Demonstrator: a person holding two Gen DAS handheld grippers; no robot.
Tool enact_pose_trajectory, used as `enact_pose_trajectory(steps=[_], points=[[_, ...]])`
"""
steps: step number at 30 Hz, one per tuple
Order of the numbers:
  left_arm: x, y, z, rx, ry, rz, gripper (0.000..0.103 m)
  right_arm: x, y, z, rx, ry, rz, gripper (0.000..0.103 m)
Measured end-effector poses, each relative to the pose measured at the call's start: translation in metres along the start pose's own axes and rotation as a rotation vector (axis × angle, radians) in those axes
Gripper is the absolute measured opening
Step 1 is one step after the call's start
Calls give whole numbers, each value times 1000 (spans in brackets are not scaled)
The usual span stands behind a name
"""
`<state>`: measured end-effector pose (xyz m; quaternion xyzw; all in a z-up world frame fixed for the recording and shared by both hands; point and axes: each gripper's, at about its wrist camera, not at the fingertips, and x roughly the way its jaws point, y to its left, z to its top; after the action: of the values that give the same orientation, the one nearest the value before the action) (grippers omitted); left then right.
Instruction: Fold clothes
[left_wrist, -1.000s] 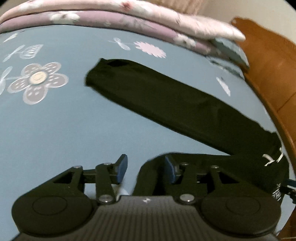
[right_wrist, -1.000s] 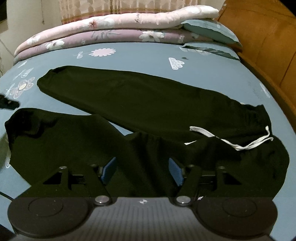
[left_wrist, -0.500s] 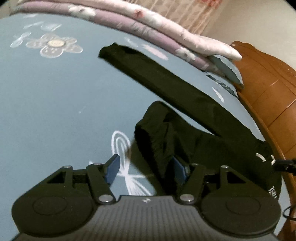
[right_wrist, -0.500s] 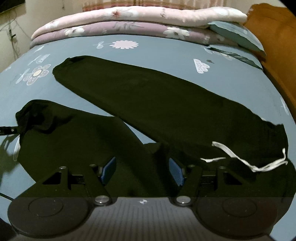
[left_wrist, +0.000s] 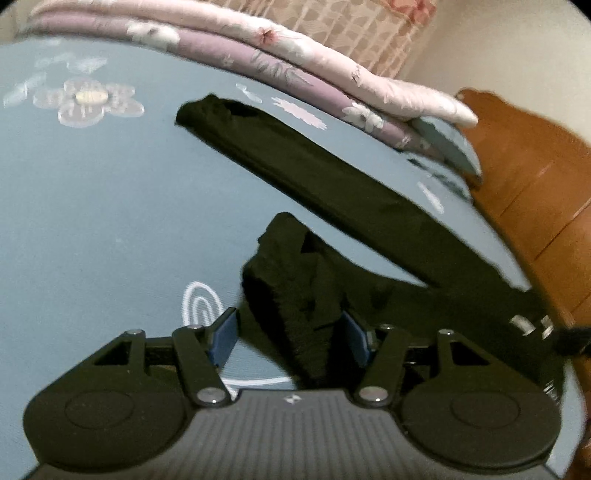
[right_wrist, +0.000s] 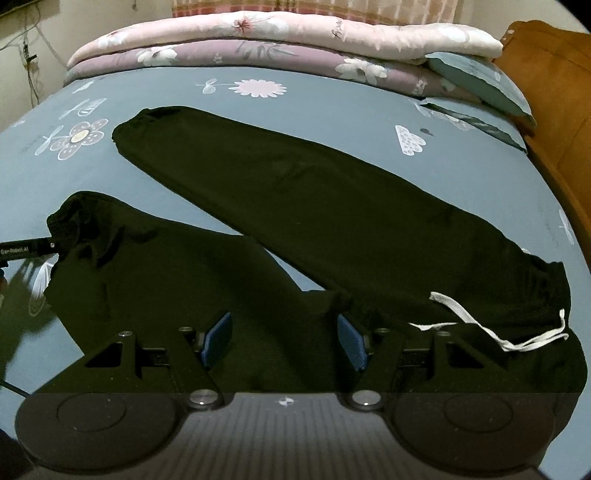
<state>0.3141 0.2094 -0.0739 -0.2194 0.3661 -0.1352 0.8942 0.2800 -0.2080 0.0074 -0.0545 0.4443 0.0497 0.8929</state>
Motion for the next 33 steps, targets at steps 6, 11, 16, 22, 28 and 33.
enact_pose_trajectory(steps=[6, 11, 16, 22, 28, 33], points=[[3, 21, -4, -190, 27, -152, 58, -2, -5, -3, 20, 1, -7, 68], [3, 44, -14, -374, 18, -291, 53, -1, -9, -6, 30, 9, -7, 69], [10, 62, -17, -486, 22, -315, 23, 4, -10, -8, 29, 18, 7, 69], [1, 51, -9, -417, 47, -218, 7, 4, -11, -8, 29, 13, 18, 69], [-37, 59, 14, -382, 36, -62, 7, 6, -14, -8, 43, 16, 23, 69], [-53, 64, 37, -336, 26, 48, 7, 10, -12, -8, 40, 14, 38, 70]])
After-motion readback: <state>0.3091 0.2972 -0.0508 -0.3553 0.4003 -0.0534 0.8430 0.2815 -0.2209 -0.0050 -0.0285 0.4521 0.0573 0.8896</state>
